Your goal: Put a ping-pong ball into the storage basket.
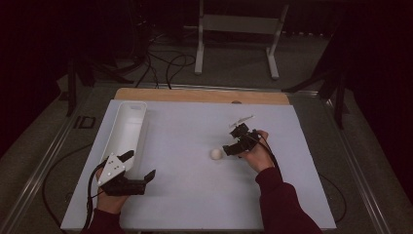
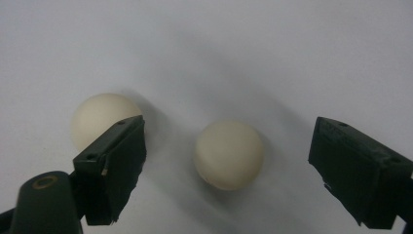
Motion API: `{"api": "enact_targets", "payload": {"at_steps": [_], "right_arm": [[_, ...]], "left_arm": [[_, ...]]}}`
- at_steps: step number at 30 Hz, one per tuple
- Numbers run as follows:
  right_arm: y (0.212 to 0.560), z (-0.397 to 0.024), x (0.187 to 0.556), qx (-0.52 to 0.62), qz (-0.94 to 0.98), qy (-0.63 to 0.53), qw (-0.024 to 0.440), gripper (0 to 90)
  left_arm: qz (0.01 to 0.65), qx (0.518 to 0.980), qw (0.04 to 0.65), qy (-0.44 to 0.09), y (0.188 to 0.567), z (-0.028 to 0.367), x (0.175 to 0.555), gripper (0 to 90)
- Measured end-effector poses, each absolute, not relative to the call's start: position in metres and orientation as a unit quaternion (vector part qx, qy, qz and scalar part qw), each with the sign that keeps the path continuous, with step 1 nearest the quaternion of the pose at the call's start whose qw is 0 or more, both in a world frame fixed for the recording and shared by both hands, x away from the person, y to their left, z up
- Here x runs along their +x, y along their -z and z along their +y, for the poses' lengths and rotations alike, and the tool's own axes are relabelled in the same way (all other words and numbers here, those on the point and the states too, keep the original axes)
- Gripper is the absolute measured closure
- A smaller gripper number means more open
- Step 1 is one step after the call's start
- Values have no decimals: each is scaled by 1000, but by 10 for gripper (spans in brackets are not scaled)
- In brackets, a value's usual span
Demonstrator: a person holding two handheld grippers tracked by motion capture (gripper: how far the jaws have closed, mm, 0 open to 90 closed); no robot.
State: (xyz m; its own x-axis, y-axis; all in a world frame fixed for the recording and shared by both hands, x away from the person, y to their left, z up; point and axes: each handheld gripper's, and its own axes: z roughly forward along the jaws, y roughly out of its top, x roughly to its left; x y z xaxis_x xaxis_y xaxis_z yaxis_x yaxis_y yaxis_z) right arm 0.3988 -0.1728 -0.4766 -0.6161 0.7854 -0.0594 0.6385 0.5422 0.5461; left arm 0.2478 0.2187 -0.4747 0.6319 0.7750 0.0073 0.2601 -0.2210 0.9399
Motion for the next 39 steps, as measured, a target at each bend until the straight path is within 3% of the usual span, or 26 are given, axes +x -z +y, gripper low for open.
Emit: {"api": "enact_targets", "payload": {"at_steps": [16, 39], "right_arm": [[484, -171, 403, 420, 866, -227, 150, 153], [495, -166, 404, 422, 873, -197, 148, 361]], "left_arm": [[349, 741, 517, -249, 475, 219, 248, 17], [349, 741, 517, -249, 475, 219, 248, 17]]}}
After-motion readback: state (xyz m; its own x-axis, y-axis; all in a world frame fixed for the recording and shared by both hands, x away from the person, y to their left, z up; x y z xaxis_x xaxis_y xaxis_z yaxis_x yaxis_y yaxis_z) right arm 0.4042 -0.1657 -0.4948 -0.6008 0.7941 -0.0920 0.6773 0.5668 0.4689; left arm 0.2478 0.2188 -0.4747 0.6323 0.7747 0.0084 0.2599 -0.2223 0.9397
